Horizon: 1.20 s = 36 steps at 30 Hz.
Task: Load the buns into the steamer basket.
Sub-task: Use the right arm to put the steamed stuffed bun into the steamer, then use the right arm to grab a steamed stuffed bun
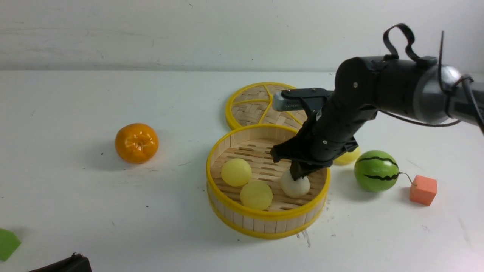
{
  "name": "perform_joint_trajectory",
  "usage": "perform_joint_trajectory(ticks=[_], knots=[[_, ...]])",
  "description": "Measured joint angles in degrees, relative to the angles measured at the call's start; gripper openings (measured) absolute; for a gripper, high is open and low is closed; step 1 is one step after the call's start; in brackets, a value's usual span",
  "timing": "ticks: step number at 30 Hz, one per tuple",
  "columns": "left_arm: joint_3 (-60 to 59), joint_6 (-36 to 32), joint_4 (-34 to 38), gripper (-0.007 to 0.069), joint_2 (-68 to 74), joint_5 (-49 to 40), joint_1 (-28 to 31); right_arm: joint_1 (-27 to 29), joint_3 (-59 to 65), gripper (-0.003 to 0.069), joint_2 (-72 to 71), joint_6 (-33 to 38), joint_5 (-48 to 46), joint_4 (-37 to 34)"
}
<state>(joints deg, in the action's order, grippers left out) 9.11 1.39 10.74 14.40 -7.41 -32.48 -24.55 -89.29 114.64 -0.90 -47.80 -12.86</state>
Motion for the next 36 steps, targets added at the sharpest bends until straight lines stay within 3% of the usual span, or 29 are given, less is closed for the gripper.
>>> perform_joint_trajectory(ticks=[1,4,8,12,15,18,24,28,36], knots=[[0.0,0.0,0.0,0.0016,0.0,0.0,0.0,0.0,0.0,0.0101,0.1,0.0,0.1,0.1],[0.0,0.0,0.0,0.0016,0.0,0.0,0.0,0.0,-0.9,0.0263,0.2,-0.2,0.2,0.1],[0.0,0.0,0.0,0.0016,0.0,0.0,0.0,0.0,-3.9,0.0424,-0.9,-0.2,-3.5,1.4],[0.0,0.0,0.0,0.0016,0.0,0.0,0.0,0.7,-8.3,0.0484,-3.7,-0.9,-6.7,5.7],[0.0,0.0,0.0,0.0016,0.0,0.0,0.0,2.8,-10.1,0.0469,-4.5,-3.1,-7.6,9.5],[0.0,0.0,0.0,0.0016,0.0,0.0,0.0,8.1,-10.3,0.0391,-2.5,-5.7,-7.8,12.9],[0.0,0.0,0.0,0.0016,0.0,0.0,0.0,13.8,-11.6,0.026,3.9,-4.3,-4.6,8.0],[0.0,0.0,0.0,0.0016,0.0,0.0,0.0,15.0,-15.1,0.0246,7.9,-2.4,-4.0,4.4],[0.0,0.0,0.0,0.0016,0.0,0.0,0.0,15.3,-21.9,0.0252,14.0,-1.9,-4.0,4.8]])
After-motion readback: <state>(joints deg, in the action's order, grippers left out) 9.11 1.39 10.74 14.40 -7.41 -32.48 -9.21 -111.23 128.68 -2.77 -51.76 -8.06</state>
